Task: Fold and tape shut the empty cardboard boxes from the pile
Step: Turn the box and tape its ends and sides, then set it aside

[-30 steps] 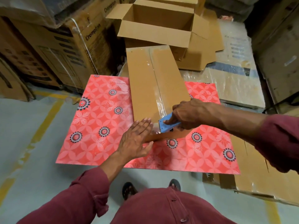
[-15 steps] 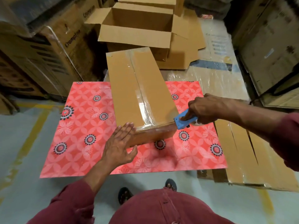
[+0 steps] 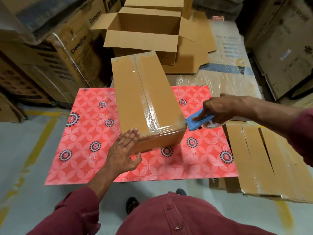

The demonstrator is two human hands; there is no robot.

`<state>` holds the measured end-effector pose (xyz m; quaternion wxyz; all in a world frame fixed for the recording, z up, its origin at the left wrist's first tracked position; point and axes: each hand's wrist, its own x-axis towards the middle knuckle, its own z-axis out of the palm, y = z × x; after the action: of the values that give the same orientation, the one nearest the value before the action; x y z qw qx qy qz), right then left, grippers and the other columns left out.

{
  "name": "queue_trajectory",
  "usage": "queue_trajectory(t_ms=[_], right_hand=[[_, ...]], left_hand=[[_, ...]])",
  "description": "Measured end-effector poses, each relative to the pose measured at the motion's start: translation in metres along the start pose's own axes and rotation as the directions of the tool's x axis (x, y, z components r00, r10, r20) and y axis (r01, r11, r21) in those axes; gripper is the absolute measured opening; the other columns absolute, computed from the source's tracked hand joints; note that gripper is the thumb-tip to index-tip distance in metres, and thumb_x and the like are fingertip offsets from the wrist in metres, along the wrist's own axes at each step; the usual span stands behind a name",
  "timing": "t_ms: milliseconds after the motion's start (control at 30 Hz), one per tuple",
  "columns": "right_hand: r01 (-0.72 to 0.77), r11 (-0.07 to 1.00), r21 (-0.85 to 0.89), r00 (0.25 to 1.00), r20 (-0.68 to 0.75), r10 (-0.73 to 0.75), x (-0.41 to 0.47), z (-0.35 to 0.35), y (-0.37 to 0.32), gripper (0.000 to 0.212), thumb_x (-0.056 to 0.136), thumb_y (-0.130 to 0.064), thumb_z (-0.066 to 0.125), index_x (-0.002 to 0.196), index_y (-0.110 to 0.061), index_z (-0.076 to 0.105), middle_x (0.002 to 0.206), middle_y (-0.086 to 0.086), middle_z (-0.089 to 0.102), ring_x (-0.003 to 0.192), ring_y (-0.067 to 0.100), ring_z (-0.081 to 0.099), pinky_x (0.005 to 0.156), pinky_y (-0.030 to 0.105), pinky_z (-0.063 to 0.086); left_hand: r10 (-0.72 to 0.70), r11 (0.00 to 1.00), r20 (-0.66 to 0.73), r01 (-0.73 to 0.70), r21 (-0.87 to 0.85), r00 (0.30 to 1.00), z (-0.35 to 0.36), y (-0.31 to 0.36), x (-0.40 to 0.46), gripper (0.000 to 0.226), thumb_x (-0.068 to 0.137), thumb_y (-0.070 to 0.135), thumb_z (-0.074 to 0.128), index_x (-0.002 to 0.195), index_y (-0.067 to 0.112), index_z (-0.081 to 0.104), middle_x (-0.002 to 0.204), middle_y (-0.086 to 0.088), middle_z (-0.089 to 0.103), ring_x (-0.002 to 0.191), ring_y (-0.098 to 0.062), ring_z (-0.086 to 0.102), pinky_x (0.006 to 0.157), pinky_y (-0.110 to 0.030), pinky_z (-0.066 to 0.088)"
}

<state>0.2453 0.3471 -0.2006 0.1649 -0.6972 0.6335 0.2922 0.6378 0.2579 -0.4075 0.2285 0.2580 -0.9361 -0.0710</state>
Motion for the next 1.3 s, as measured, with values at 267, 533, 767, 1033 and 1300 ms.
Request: queue_trajectory(t_ms=[267,533,767,1033,1300], right_hand=[[-0.014,1.0,0.006,1.0,-0.001,0.014,0.016,0.019,0.012,0.065,0.093,-0.028,0.066,0.138,-0.07,0.044,0.106,-0.015,0.056,0.098,0.018,0.055,0.098,0.044,0.041],[0.037,0.999,0.022,0.999,-0.035,-0.036,0.023,0.03,0.021,0.072,0.085,-0.025,0.07,0.14,-0.065,0.047,0.112,-0.007,0.063,0.1,0.023,0.062,0.084,0.039,0.053],[0.056,0.995,0.084,0.994,-0.098,-0.048,0.018,0.047,0.029,0.06,0.091,-0.037,0.069,0.14,-0.065,0.047,0.102,-0.013,0.051,0.104,0.022,0.061,0.078,0.036,0.046],[0.054,0.993,0.105,0.995,-0.084,-0.045,0.011,0.062,0.05,0.063,0.089,-0.034,0.067,0.138,-0.068,0.046,0.1,-0.009,0.056,0.09,0.019,0.059,0.074,0.037,0.055],[0.058,0.997,0.059,0.997,-0.048,-0.055,0.017,0.058,0.032,0.055,0.093,-0.038,0.065,0.141,-0.059,0.049,0.12,-0.006,0.065,0.11,0.022,0.063,0.078,0.03,0.045]], left_hand=[[-0.071,0.996,0.059,0.068,0.054,0.996,-0.008,0.011,0.006,0.076,0.086,0.05,0.059,0.147,0.006,0.057,0.156,-0.011,0.051,0.147,-0.024,0.046,0.122,-0.049,0.036],[0.125,0.992,0.107,-0.128,0.022,0.986,0.005,0.09,0.095,0.074,0.089,0.059,0.055,0.141,0.006,0.062,0.148,-0.013,0.059,0.139,-0.026,0.055,0.115,-0.043,0.046],[0.153,0.988,0.246,-0.156,-0.007,0.957,0.052,0.108,0.114,0.088,0.093,0.066,0.047,0.156,0.005,0.043,0.163,-0.015,0.04,0.153,-0.026,0.035,0.125,-0.048,0.032],[0.131,0.991,0.251,-0.123,-0.049,0.959,0.056,0.108,0.112,0.092,0.091,0.065,0.051,0.16,0.006,0.036,0.168,-0.012,0.032,0.157,-0.022,0.028,0.129,-0.043,0.022],[0.073,0.996,0.277,-0.056,-0.071,0.958,0.048,0.116,0.117,0.087,0.091,0.062,0.053,0.158,0.009,0.041,0.166,-0.005,0.034,0.155,-0.017,0.03,0.129,-0.033,0.017]])
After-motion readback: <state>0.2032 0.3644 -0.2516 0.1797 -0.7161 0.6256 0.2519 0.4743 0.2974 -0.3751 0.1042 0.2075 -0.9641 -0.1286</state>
